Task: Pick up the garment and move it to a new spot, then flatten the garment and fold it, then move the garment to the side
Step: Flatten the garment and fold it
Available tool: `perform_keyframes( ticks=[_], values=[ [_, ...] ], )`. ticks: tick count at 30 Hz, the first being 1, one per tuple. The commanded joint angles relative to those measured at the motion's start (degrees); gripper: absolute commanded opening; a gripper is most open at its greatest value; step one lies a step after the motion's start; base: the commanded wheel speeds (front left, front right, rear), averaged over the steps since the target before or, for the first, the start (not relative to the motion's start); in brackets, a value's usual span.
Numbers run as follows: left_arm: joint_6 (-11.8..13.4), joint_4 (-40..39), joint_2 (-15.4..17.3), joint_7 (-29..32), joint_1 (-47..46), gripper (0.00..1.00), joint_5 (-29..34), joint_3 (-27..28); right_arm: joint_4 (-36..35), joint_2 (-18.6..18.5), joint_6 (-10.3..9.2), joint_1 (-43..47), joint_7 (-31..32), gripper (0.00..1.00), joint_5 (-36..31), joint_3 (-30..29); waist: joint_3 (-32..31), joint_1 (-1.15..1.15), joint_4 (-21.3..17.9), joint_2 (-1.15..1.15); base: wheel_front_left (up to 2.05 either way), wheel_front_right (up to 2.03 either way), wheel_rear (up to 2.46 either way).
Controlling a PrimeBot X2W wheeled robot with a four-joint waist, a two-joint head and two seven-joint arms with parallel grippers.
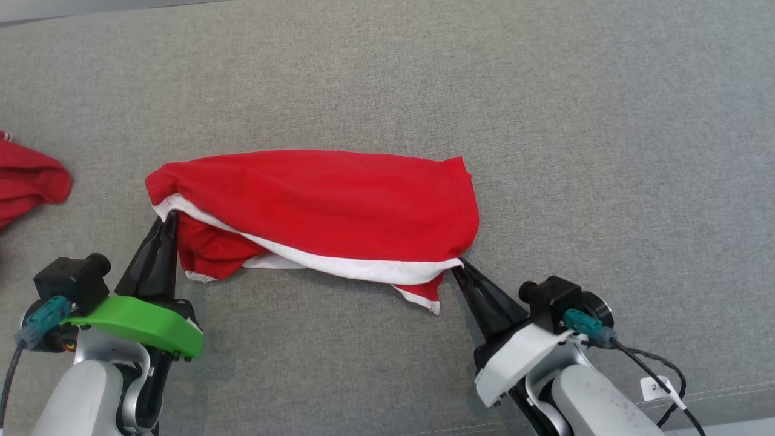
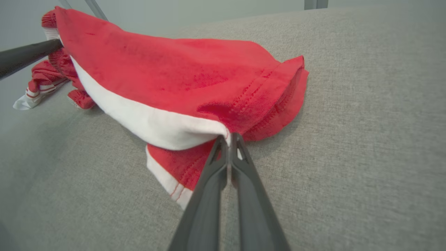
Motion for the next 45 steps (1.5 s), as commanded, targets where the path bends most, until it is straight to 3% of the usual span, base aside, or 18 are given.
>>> perform_keyframes(
  ticks=[1,10,19,25,35,45],
  values=[
    [0.6,-1.1,0.6,-0.2,-0.6,0.0,0.6,0.2,-1.2,-0.7,0.0,-1.2,-0.9,0.0,0.5,-0.4,-0.1,0.0,-0.1,0.0,0.0,0.0,0.0],
    [1.8,-12.3,3.7,4.1,-2.3,0.0,2.7,-0.6,-13.9,-4.8,-0.01,-4.6,-2.6,0.0,-2.1,-9.4,-1.3,0.0,-0.6,0.0,0.0,0.0,0.0],
    [2.8,-25.3,6.8,8.1,-7.6,0.0,5.0,-0.3,-30.2,-7.6,-0.01,-9.4,1.2,0.0,-6.3,-18.9,-2.7,0.0,-1.8,0.0,0.0,0.0,0.0],
    [4.0,-30.7,6.9,9.7,-8.3,0.0,6.2,-0.8,-36.0,-7.9,-0.01,-9.4,4.7,0.0,-7.1,-21.6,-3.3,0.0,-2.2,0.0,0.0,0.0,0.0],
    [4.7,-29.6,5.2,7.4,-11.7,0.0,6.7,-0.9,-33.7,-8.9,-0.01,-12.9,6.4,0.0,-4.6,-22.4,-0.8,0.0,-2.3,0.0,0.0,0.0,0.0],
    [0.9,-16.1,0.8,2.7,-33.8,0.0,7.9,-2.7,-21.6,-12.8,-0.01,-34.0,5.3,0.0,-1.7,-19.9,6.5,0.0,-0.9,0.0,0.0,0.0,0.0]
  ],
)
